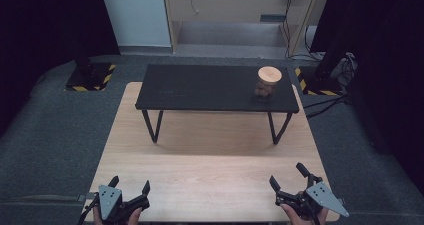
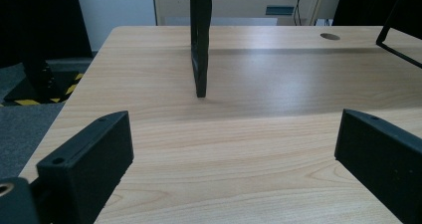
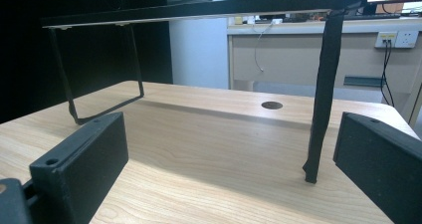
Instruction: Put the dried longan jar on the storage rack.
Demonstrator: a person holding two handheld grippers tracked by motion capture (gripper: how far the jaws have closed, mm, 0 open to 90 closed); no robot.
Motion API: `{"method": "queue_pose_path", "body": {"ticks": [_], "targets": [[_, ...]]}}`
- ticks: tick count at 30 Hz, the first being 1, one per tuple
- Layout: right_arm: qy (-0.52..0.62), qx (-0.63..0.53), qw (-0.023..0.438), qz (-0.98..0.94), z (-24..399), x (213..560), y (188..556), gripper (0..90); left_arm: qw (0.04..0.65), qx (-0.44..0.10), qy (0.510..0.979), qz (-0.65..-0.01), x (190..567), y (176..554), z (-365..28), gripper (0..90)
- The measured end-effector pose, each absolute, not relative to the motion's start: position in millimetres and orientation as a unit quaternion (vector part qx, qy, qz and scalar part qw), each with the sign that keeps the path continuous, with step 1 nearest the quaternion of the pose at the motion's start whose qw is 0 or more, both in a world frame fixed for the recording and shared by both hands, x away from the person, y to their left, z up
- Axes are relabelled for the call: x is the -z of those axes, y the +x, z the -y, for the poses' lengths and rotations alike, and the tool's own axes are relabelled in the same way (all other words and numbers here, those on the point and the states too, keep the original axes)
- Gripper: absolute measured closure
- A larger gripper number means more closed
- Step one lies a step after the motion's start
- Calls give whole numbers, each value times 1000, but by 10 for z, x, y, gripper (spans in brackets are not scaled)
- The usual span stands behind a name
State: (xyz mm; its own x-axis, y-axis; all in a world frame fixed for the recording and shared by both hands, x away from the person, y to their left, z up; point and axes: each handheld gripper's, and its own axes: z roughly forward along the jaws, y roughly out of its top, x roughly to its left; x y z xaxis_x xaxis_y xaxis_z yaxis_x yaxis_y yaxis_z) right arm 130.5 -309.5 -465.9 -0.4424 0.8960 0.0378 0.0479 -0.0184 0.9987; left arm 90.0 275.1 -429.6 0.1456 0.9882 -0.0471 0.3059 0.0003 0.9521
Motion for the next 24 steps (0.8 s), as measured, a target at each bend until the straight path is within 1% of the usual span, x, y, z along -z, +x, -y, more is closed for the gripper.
{"method": "queue_pose_path", "body": {"ticks": [11, 24], "targets": [[395, -601, 349, -601, 3119, 4717, 1303, 12, 459, -374, 600, -538, 4274, 898, -2737, 7], [395, -604, 348, -599, 3144, 4705, 1308, 9, 461, -376, 600, -535, 4262, 887, -2722, 7]]}}
